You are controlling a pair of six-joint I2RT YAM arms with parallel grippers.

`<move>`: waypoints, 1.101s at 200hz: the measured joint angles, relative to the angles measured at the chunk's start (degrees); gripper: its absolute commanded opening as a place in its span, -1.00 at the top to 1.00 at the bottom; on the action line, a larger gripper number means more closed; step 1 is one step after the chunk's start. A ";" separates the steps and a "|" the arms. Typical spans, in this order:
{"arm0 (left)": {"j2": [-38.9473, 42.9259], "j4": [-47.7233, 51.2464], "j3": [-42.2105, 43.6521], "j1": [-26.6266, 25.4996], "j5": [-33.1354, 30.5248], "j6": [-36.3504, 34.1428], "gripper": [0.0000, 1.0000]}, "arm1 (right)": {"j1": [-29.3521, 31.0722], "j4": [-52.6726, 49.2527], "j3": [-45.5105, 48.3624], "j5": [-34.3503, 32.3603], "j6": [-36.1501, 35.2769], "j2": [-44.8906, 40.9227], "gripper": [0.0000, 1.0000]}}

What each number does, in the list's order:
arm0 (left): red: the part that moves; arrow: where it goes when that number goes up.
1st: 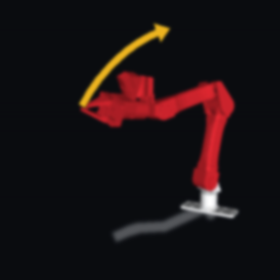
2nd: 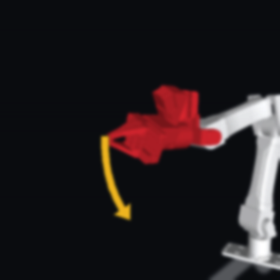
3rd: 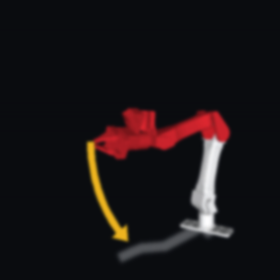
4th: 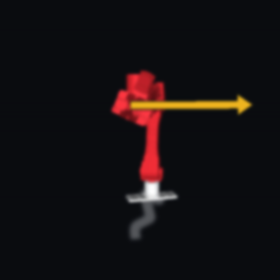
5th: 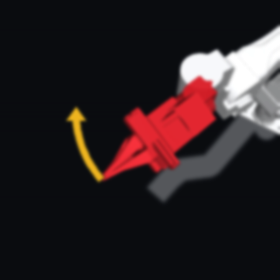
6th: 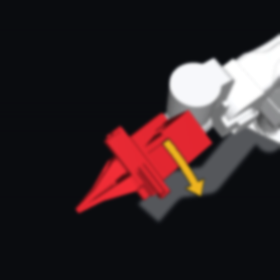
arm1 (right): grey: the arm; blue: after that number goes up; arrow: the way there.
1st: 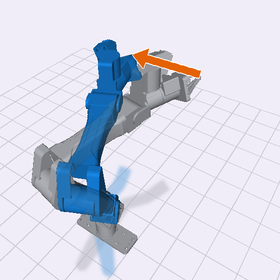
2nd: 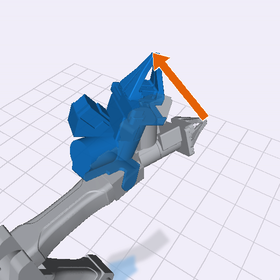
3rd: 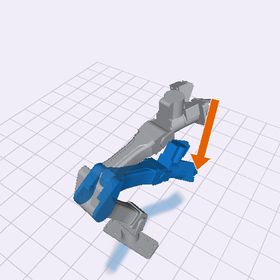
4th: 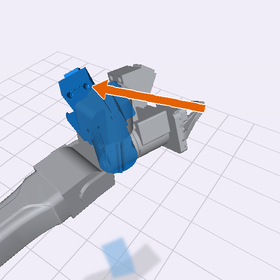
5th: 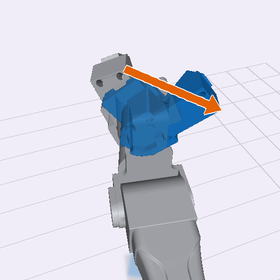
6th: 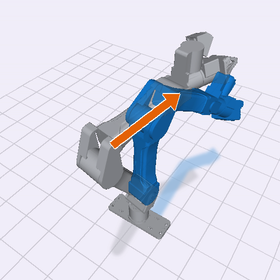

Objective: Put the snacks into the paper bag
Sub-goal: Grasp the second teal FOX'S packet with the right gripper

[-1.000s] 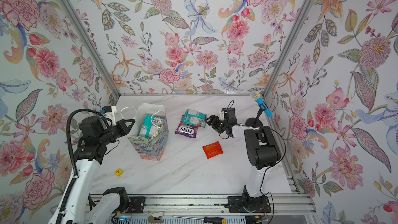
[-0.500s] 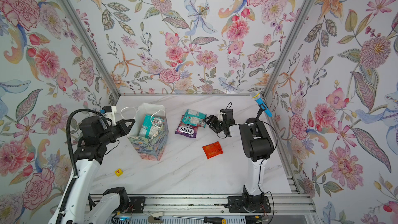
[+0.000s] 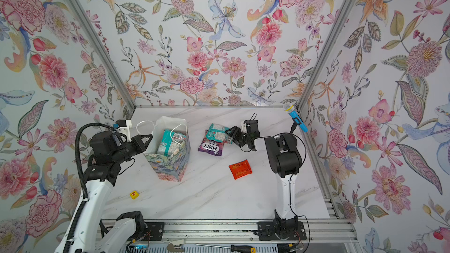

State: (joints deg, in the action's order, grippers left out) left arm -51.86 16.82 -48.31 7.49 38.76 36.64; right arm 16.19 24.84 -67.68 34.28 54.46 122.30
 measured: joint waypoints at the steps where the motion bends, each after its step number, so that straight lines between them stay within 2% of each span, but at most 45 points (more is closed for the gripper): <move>1: 0.00 0.00 0.00 0.00 0.00 0.00 0.90 | 0.00 0.02 -0.07 0.02 0.07 0.04 -0.43; 32: 0.00 0.26 -0.11 0.00 -0.07 -0.20 0.90 | 0.24 0.92 -0.87 0.22 0.83 1.16 -0.22; 64: 0.00 0.28 -0.11 0.00 -0.15 -0.20 0.90 | 0.24 0.39 -0.87 -0.13 1.27 1.70 0.34; 90: 0.00 0.31 -0.11 0.00 -0.15 -0.20 0.90 | 0.24 0.42 -0.87 -0.22 1.27 1.77 0.67; 117: 0.00 0.33 -0.11 0.00 -0.15 -0.20 0.90 | 0.24 0.20 -0.87 -0.24 0.55 1.07 0.91; 140: 0.00 0.35 -0.11 0.00 -0.15 -0.20 0.90 | 0.24 -2.27 -0.85 -0.83 -1.20 -0.98 1.00; 220: 0.00 0.35 -0.11 0.00 -0.13 -0.17 0.90 | 1.77 -17.77 -3.67 -7.63 -13.86 -14.49 1.00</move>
State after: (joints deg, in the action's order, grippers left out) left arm -51.86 17.17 -48.42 7.49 38.63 36.47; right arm 17.96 7.07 -71.35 26.65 40.60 107.81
